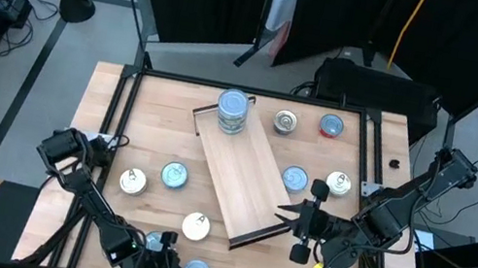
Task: Stack canned seafood by type on shelf
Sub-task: Stack the green tuna can on top of the other tuna can on the shelf
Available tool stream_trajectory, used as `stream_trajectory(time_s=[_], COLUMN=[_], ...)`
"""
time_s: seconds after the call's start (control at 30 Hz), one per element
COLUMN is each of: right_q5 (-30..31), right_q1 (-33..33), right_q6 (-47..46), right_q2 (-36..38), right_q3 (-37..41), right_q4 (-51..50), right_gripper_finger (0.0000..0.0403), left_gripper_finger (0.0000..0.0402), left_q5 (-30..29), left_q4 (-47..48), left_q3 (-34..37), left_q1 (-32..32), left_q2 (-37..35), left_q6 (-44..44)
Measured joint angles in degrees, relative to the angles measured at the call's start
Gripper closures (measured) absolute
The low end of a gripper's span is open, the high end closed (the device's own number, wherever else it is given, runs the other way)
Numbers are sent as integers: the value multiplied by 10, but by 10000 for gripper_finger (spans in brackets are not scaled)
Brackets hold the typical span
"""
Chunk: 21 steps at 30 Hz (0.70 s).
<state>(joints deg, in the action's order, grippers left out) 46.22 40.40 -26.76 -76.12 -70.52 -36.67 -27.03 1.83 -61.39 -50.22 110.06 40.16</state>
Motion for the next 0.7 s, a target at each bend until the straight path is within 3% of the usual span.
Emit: stream_trajectory(time_s=[0.53, 0.7], right_q5=[0, 0], right_q1=[0, 0], right_q6=[0, 0], right_q2=[0, 0], right_q3=[0, 0], right_q4=[0, 0], right_gripper_finger=[328, 328], left_gripper_finger=[398, 398], left_q5=[-3, -29], left_q4=[45, 72], left_q3=[-2, -2], left_q1=[0, -1], left_q2=[-1, -1], left_q6=[45, 57])
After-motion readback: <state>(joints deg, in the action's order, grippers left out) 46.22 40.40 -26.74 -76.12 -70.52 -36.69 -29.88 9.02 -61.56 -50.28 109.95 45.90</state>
